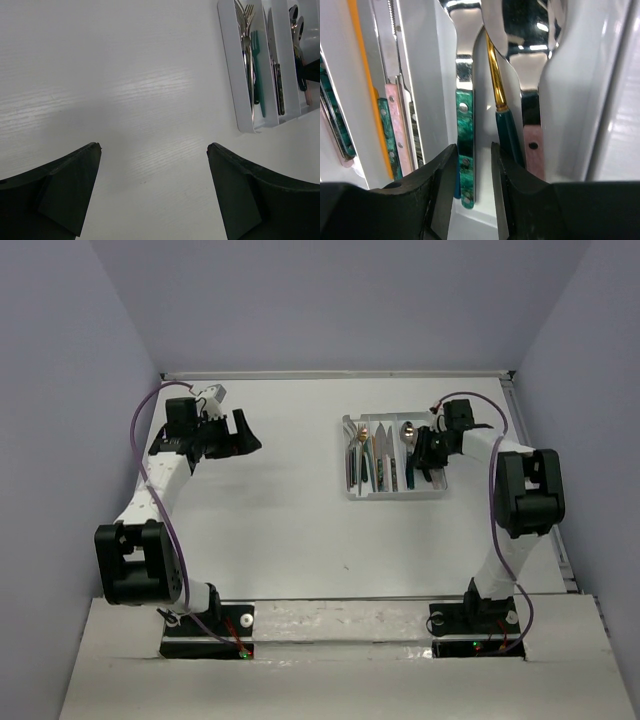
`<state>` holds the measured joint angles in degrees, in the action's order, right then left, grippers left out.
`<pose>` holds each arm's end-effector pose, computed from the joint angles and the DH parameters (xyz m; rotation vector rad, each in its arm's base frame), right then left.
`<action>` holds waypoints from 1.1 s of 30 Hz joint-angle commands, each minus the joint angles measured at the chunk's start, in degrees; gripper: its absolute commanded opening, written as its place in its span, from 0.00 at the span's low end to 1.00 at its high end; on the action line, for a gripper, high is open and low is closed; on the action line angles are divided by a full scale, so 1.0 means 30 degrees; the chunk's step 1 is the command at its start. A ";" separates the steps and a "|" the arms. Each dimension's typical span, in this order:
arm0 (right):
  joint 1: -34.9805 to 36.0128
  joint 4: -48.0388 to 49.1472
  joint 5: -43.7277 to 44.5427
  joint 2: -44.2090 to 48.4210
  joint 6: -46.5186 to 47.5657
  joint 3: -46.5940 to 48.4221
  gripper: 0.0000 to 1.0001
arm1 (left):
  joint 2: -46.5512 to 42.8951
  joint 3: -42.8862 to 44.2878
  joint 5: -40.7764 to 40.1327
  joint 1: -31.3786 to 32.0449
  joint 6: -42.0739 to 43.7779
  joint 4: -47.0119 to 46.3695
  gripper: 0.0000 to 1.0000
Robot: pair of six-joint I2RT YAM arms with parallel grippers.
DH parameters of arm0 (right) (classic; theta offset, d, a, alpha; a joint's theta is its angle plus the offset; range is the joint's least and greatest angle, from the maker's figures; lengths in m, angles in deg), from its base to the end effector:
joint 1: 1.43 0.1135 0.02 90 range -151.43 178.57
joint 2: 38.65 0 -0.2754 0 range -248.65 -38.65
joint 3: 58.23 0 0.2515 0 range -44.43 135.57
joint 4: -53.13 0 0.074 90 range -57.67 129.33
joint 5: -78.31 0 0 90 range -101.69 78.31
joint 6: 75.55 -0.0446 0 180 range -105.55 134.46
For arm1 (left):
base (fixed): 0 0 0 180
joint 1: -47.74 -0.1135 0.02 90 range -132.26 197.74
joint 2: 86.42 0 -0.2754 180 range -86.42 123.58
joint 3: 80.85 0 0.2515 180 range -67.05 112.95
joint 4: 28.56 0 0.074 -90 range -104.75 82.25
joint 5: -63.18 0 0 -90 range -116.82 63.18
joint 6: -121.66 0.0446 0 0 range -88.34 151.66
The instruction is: Sort the eating utensils into containers
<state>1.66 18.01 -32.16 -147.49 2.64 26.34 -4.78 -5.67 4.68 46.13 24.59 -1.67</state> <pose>0.3957 0.0370 0.1711 0.0697 2.6063 0.5586 0.3240 -0.0142 0.2961 0.1594 2.1179 -0.6454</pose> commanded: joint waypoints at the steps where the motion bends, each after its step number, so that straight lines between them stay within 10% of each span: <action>1: 0.0024 -0.1242 0.1315 0.2115 -0.0046 0.0231 0.40 | -0.0087 0.0338 0.0631 -0.0050 0.0071 0.0004 0.99; 11: 0.0610 -0.1448 0.9297 0.9087 -0.0689 -0.1170 0.45 | -0.1694 0.0195 -0.4306 -0.0109 0.1914 -0.0868 0.99; 17: 0.0378 0.1125 1.5697 1.1520 -0.1774 -0.3865 0.96 | -0.5620 -0.3349 -0.9790 -0.0109 0.5488 -0.4066 0.99; 24: -0.4923 0.4119 1.1191 1.1174 -0.4644 -0.6360 1.00 | -0.6824 -0.5928 -1.2142 -0.0138 0.6282 -0.4243 0.99; 33: -0.4927 0.4881 1.0515 1.1612 -0.4002 -0.6684 1.00 | -0.6738 -0.7513 -1.2055 -0.0167 0.6517 -0.5445 0.99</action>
<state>-13.64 27.76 1.89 -114.03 -8.46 5.33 -25.08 -28.24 -29.98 46.00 42.98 -12.97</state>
